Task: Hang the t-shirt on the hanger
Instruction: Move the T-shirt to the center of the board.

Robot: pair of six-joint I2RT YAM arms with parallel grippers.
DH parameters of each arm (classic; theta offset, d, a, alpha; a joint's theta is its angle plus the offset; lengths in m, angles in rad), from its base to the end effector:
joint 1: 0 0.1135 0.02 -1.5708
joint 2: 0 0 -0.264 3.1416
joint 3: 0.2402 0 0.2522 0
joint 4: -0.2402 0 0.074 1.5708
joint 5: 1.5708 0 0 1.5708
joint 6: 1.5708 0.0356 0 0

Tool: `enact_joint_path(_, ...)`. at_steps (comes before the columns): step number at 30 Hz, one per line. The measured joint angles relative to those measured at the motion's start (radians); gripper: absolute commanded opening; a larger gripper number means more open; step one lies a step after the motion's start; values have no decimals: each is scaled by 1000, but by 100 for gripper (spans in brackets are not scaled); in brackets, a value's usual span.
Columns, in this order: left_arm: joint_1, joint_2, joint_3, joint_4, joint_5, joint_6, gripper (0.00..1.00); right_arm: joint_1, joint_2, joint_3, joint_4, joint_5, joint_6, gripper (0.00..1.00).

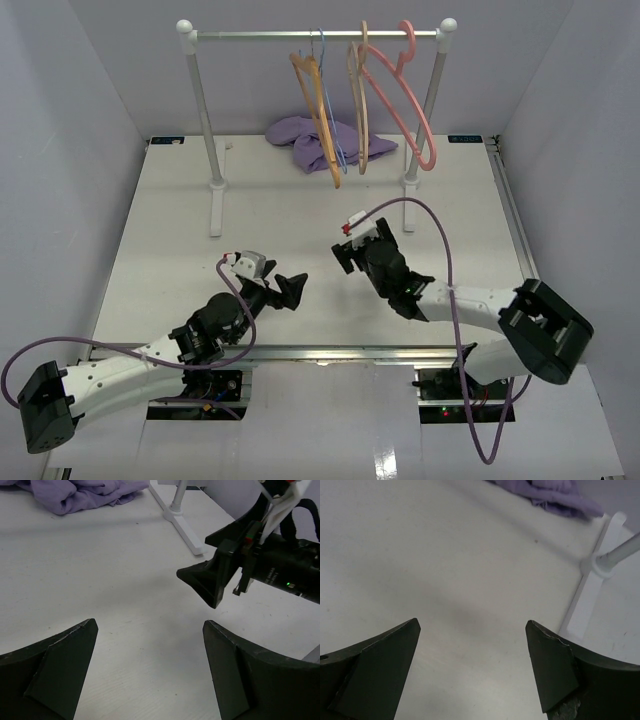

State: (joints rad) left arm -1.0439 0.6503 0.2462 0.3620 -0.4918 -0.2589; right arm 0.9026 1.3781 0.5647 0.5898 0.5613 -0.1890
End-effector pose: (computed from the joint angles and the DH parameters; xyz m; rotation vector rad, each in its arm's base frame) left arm 0.0970 -0.1333 0.2277 0.2558 1.6222 -0.6095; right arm 0.1901 0.2103 0.2127 -0.5530 1.6705 0.0149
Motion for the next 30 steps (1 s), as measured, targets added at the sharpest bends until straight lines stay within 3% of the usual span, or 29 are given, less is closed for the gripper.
enact_joint_path(14, 0, -112, -23, -28, -81, -34, 96, -114, 739, 422, 345, 116, -637, 100)
enact_joint_path(18, 0, -111, -23, -34, -75, -42, 96, -141, 849, 550, 411, 136, -773, 100)
enact_joint_path(30, 0, -113, -23, -48, -41, -65, 96, -293, 1074, 930, 342, 71, -987, 93)
